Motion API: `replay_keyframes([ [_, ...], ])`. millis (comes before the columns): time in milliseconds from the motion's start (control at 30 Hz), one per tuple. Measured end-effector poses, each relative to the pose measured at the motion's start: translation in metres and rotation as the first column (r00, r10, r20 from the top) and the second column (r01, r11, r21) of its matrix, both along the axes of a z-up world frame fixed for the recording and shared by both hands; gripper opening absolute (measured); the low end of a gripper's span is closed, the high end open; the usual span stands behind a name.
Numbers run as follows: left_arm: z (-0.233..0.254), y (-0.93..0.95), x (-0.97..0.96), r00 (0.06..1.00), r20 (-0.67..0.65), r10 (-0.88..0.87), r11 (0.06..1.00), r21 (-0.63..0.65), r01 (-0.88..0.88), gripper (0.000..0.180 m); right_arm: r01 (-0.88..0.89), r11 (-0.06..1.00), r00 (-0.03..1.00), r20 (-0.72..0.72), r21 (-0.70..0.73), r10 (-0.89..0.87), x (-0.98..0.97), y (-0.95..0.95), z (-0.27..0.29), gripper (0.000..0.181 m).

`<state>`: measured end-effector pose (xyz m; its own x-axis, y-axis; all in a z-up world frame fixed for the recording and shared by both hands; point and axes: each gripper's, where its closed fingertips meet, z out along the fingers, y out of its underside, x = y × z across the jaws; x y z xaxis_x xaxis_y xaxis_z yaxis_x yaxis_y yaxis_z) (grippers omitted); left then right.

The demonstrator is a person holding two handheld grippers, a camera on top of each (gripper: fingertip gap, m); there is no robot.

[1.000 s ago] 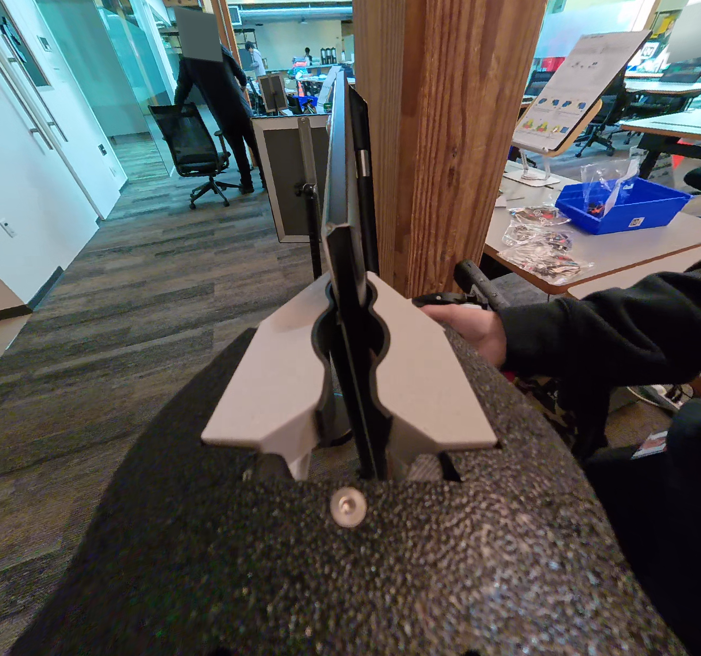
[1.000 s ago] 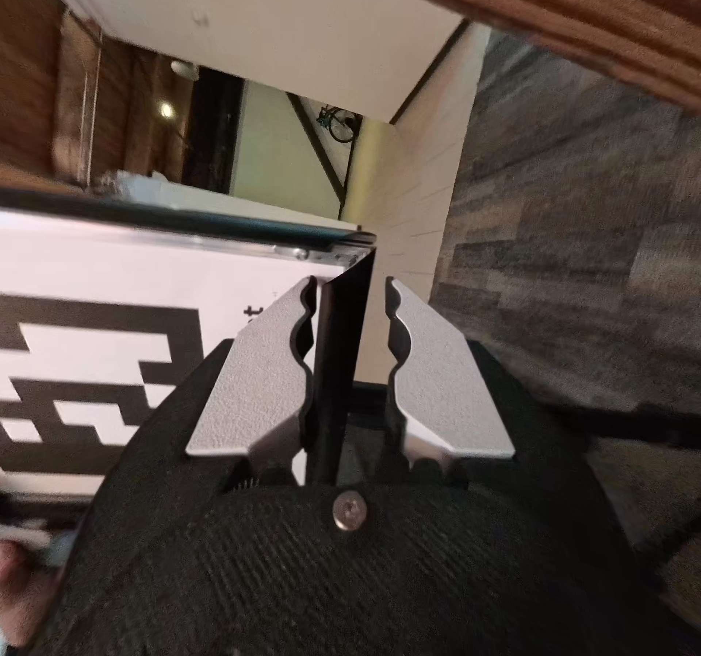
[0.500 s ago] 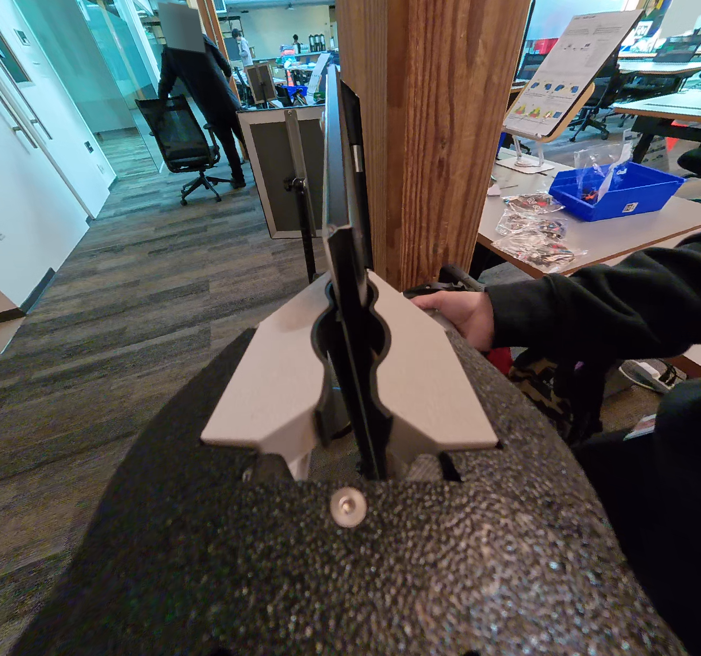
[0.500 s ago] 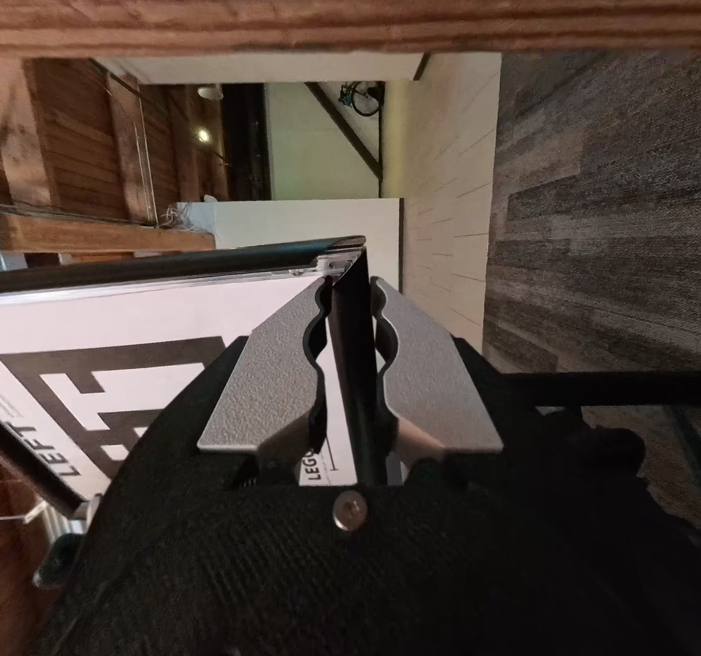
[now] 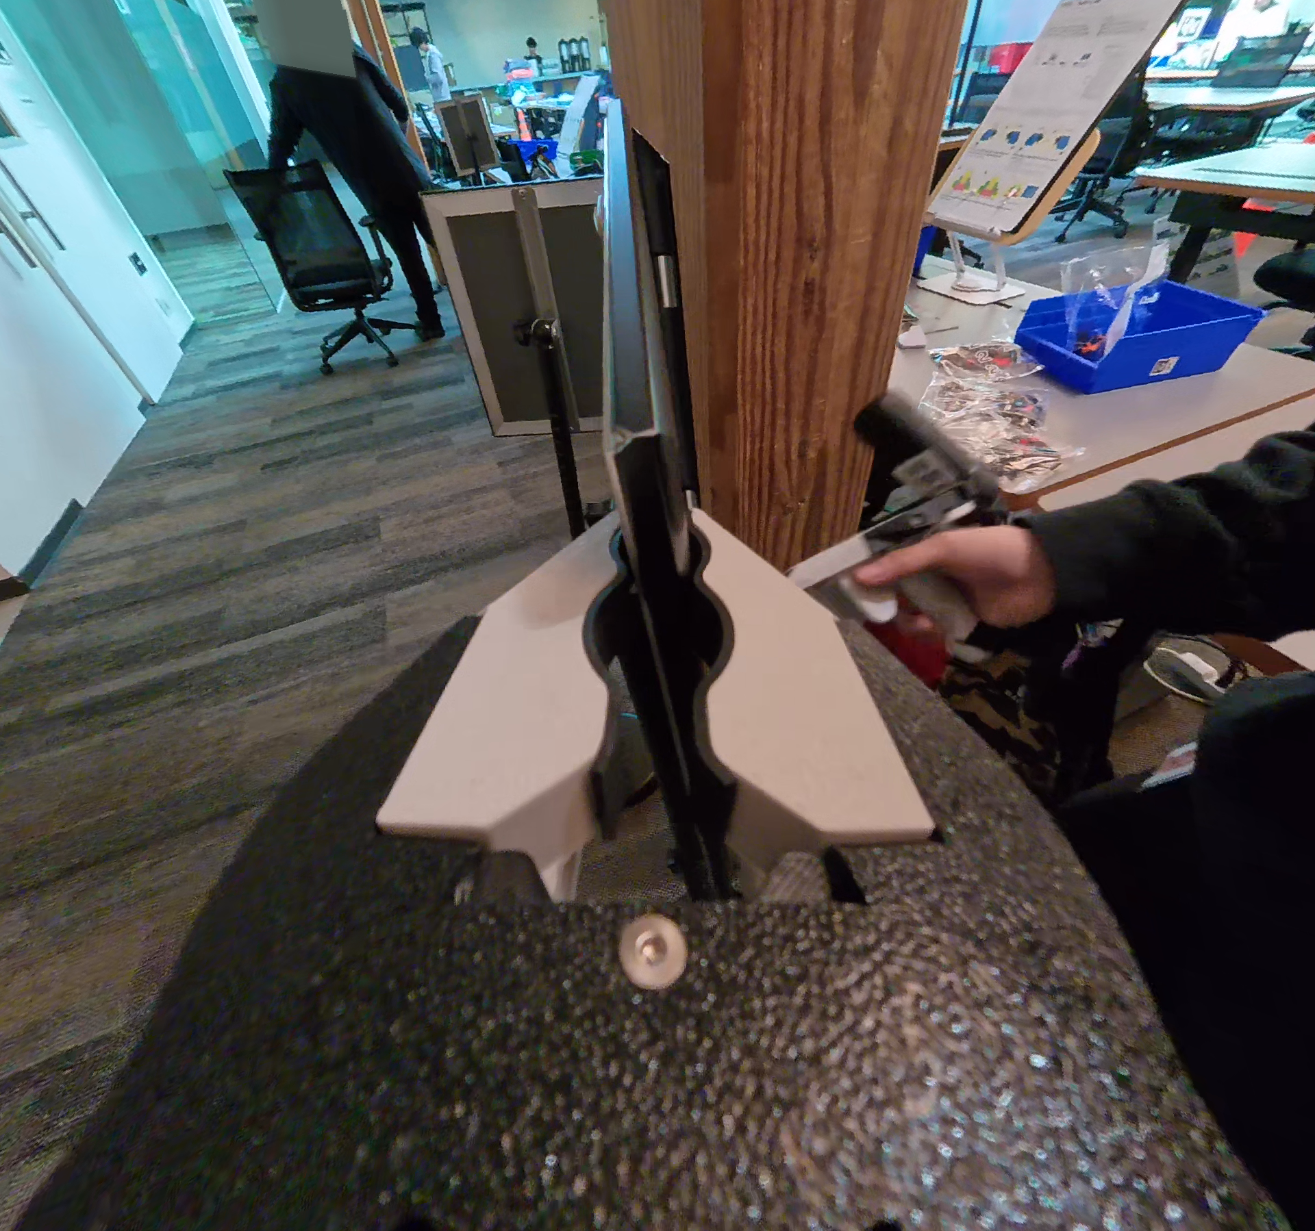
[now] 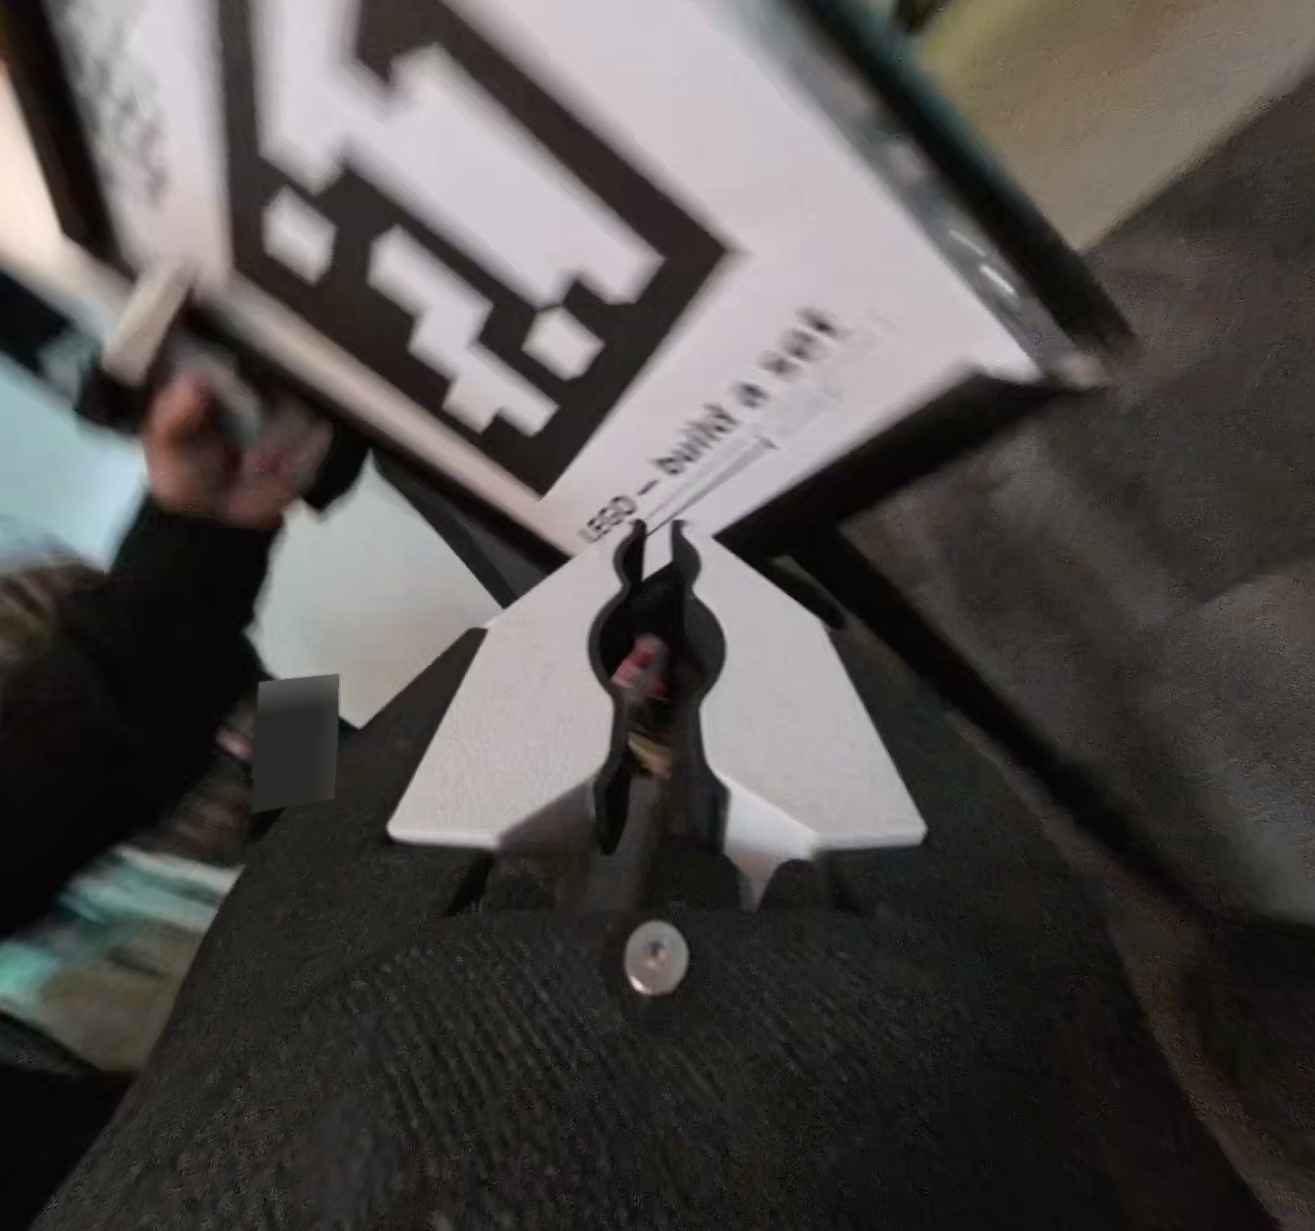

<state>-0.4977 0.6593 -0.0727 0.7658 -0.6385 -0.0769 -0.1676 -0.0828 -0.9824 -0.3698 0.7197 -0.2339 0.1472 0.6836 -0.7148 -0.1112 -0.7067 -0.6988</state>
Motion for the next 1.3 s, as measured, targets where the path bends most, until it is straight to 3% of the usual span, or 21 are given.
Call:
replay_keyframes([
  [33, 0.000, 0.000, 0.000, 1.000, 0.005, -0.006, 1.000, -0.002, 0.006, 0.008, -0.025, 0.969, 0.994, 0.110, 0.245, -0.002, 0.002, -0.006, 0.018, 0.005],
  [67, 0.000, 0.000, 0.000, 1.000, 0.010, -0.013, 1.000, -0.003, 0.013, 0.008, -0.019, 0.874, 0.970, 0.221, 0.486, -0.102, 0.006, 0.002, 0.040, 0.018],
  [100, 0.000, 0.001, 0.000, 1.000, 0.012, -0.019, 1.000, -0.001, 0.019, 0.008, -0.012, 0.703, 0.933, 0.261, 0.711, -0.248, 0.012, 0.014, 0.073, 0.031],
  [167, 0.001, 0.002, 0.000, 1.000, 0.006, -0.018, 1.000, 0.006, 0.018, 0.009, 0.047, 0.279, 0.859, 0.104, 0.959, -0.501, 0.024, 0.036, 0.158, 0.056],
  [200, 0.001, 0.002, 0.000, 1.000, 0.003, -0.017, 1.000, 0.006, 0.017, 0.009, 0.071, 0.173, 0.859, 0.028, 0.982, -0.512, 0.025, 0.038, 0.190, 0.064],
  [233, 0.000, 0.002, 0.001, 1.000, 0.001, -0.018, 1.000, 0.005, 0.018, 0.009, 0.070, 0.189, 0.879, 0.029, 0.980, -0.476, 0.021, 0.039, 0.208, 0.055],
  [267, 0.000, 0.001, 0.001, 1.000, -0.002, -0.019, 1.000, 0.005, 0.019, 0.009, 0.069, 0.271, 0.908, 0.052, 0.960, -0.417, 0.017, 0.039, 0.222, 0.043],
  [333, 0.000, 0.000, 0.002, 1.000, -0.006, -0.019, 1.000, 0.006, 0.019, 0.009, 0.092, 0.520, 0.966, 0.050, 0.849, -0.253, 0.008, 0.033, 0.245, 0.014],
  [400, 0.000, -0.001, 0.003, 1.000, -0.006, -0.024, 1.000, 0.006, 0.024, 0.009, 0.095, 0.765, 0.983, 0.062, 0.636, -0.173, 0.001, 0.040, 0.246, 0.023],
  [467, 0.000, -0.002, 0.003, 1.000, -0.006, -0.022, 1.000, 0.009, 0.022, 0.009, 0.203, 0.842, 0.969, 0.019, 0.500, -0.245, 0.001, 0.065, 0.242, 0.030],
  [567, 0.000, -0.001, 0.004, 1.000, -0.007, -0.016, 1.000, 0.014, 0.016, 0.009, 0.244, 0.889, 0.968, -0.040, 0.386, -0.249, -0.008, 0.074, 0.236, 0.034],
  [700, 0.000, -0.002, 0.002, 1.000, -0.010, -0.012, 1.000, 0.018, 0.013, 0.009, 0.267, 0.901, 0.964, -0.079, 0.343, -0.255, -0.010, 0.075, 0.235, 0.035],
  [767, 0.000, -0.003, 0.002, 1.000, -0.009, -0.012, 1.000, 0.021, 0.012, 0.009, 0.249, 0.888, 0.968, -0.090, 0.386, -0.233, -0.009, 0.065, 0.240, 0.024],
  [867, 0.000, -0.002, 0.003, 1.000, 0.004, -0.022, 0.999, 0.027, 0.022, 0.009, 0.243, 0.876, 0.970, -0.090, 0.415, -0.226, -0.014, 0.062, 0.241, 0.026],
  [1000, 0.001, -0.001, 0.005, 1.000, 0.008, -0.029, 0.999, 0.031, 0.029, 0.009, 0.184, 0.931, 0.983, -0.041, 0.315, -0.180, -0.027, 0.067, 0.223, 0.030],
  [1167, 0.001, -0.001, 0.006, 0.999, 0.018, -0.044, 0.998, 0.036, 0.043, 0.009, 0.204, 0.956, 0.969, -0.182, 0.210, -0.166, -0.029, 0.076, 0.227, 0.011],
  [1300, 0.002, -0.001, 0.004, 0.998, 0.036, -0.042, 0.998, 0.043, 0.041, 0.010, 0.200, 0.953, 0.965, -0.214, 0.227, -0.152, -0.034, 0.076, 0.227, 0.011],
])
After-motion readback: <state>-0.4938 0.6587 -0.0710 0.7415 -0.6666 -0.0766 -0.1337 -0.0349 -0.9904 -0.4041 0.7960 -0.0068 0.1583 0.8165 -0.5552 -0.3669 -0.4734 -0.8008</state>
